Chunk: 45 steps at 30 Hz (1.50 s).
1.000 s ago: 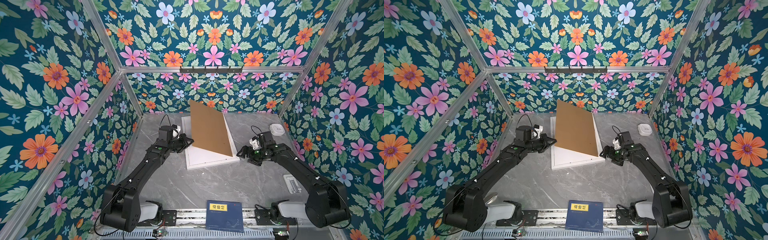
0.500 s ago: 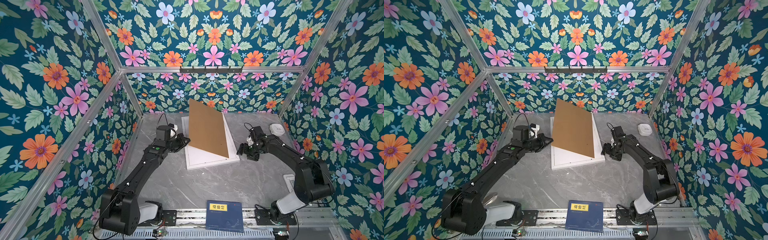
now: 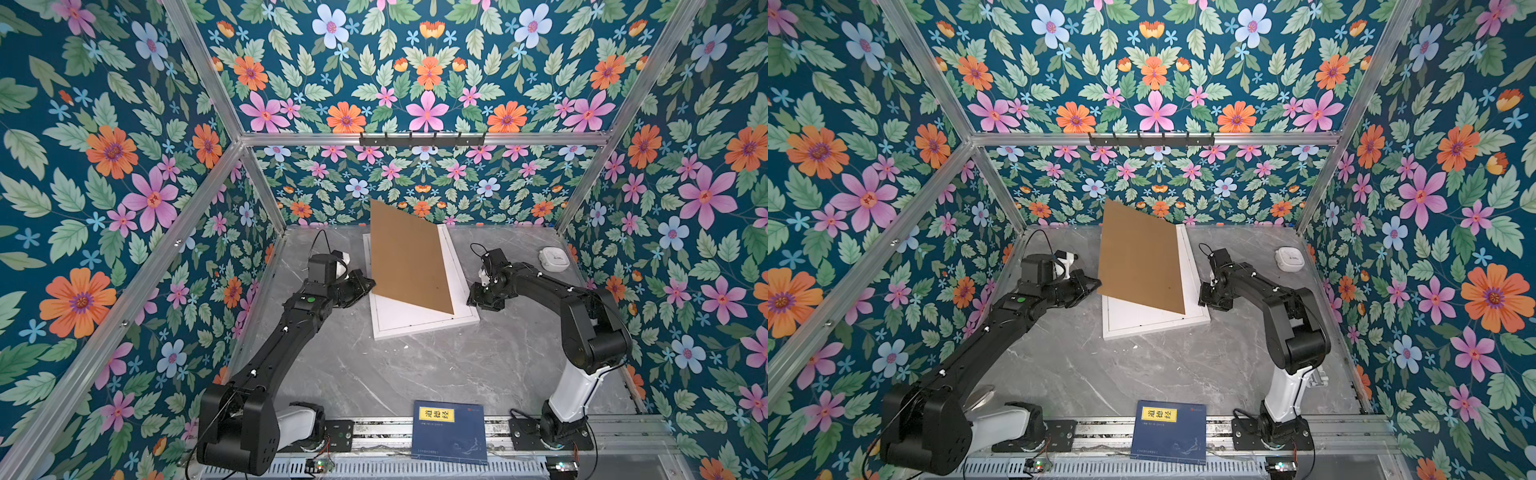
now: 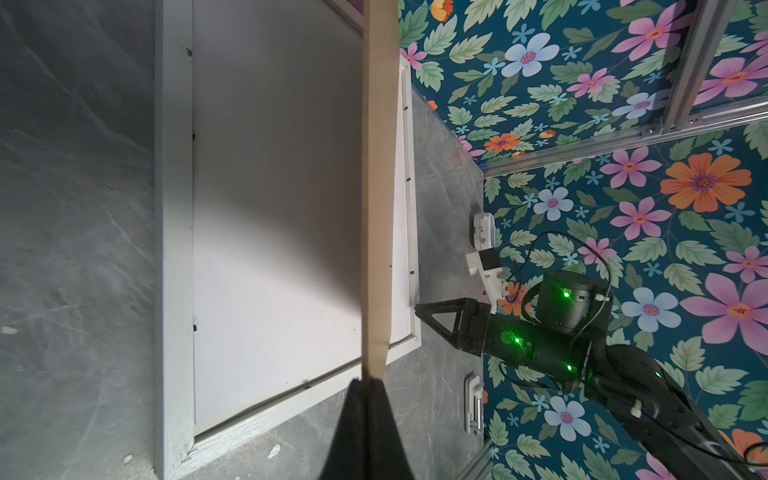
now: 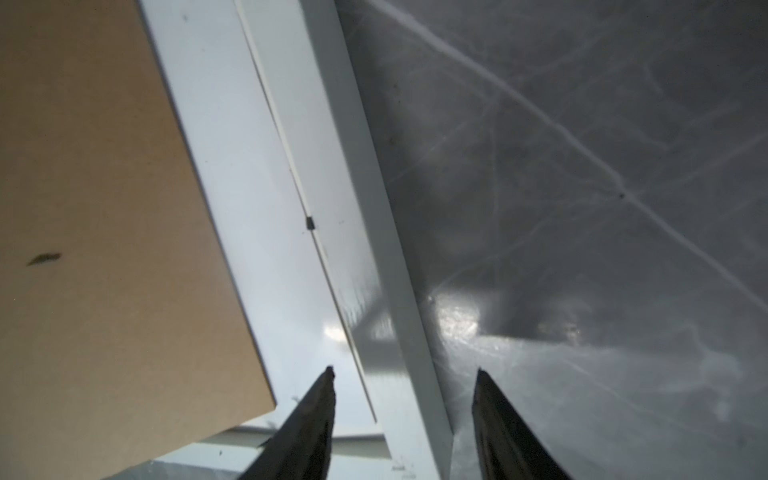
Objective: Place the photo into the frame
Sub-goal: 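Move the right gripper to the frame's nearer edge while the left holds the backing raised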
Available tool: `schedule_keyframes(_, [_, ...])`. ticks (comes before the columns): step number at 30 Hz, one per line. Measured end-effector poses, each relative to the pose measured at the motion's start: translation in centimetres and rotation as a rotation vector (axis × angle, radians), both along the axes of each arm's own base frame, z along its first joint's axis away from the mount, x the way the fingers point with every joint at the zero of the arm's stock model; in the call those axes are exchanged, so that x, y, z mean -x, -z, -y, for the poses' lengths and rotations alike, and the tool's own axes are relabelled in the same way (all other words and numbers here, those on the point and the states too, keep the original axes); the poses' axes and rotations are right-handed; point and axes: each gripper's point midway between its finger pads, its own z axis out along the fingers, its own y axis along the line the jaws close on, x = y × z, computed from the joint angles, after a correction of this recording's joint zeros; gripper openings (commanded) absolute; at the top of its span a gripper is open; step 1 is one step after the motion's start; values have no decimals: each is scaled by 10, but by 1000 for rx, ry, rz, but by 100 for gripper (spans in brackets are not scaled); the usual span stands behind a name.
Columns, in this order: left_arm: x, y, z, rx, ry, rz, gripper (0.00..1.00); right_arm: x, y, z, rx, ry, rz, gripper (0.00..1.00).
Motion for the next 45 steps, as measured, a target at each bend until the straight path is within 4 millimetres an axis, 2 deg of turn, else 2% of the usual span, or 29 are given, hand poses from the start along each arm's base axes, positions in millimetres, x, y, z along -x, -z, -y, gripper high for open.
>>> schedule_keyframes(8, [3, -1, -3, -2, -2, 0, 0, 1, 9, -6, 5, -19, -5, 30])
schedule_keyframes(11, [4, -2, -6, -7, -5, -2, 0, 2, 8, -7, 5, -35, 9, 18])
schedule_keyframes(12, [5, -3, -7, -9, -7, -3, 0, 3, 7, -8, 9, -53, 17, 17])
schedule_keyframes(20, [4, -4, -16, -35, -14, -9, 0, 27, 8, -6, 7, -69, -7, 16])
schedule_keyframes(24, [4, -1, -21, -47, -17, -21, 0, 48, 8, -6, 17, -62, -40, 16])
schedule_keyframes(26, [3, -3, -22, -52, -15, -22, 0, 62, 8, -6, 22, -62, -68, 21])
schedule_keyframes(29, [-1, -3, -23, -60, -3, -22, 0, 81, 4, -7, 29, -63, -106, 49])
schedule_keyframes(31, [-2, -2, -24, -66, 0, -29, 0, 90, -6, -6, 34, -78, -103, 57])
schedule_keyframes(37, [-3, 6, -26, -77, 23, -51, 0, 87, -43, -13, 64, -175, 0, 66])
schedule_keyframes(41, [-3, 7, -28, -79, 27, -53, 0, 97, -68, -55, 70, -405, 113, 67])
schedule_keyframes(45, [-6, 10, -30, -81, 36, -55, 0, 117, -66, -82, 76, -600, 137, 67])
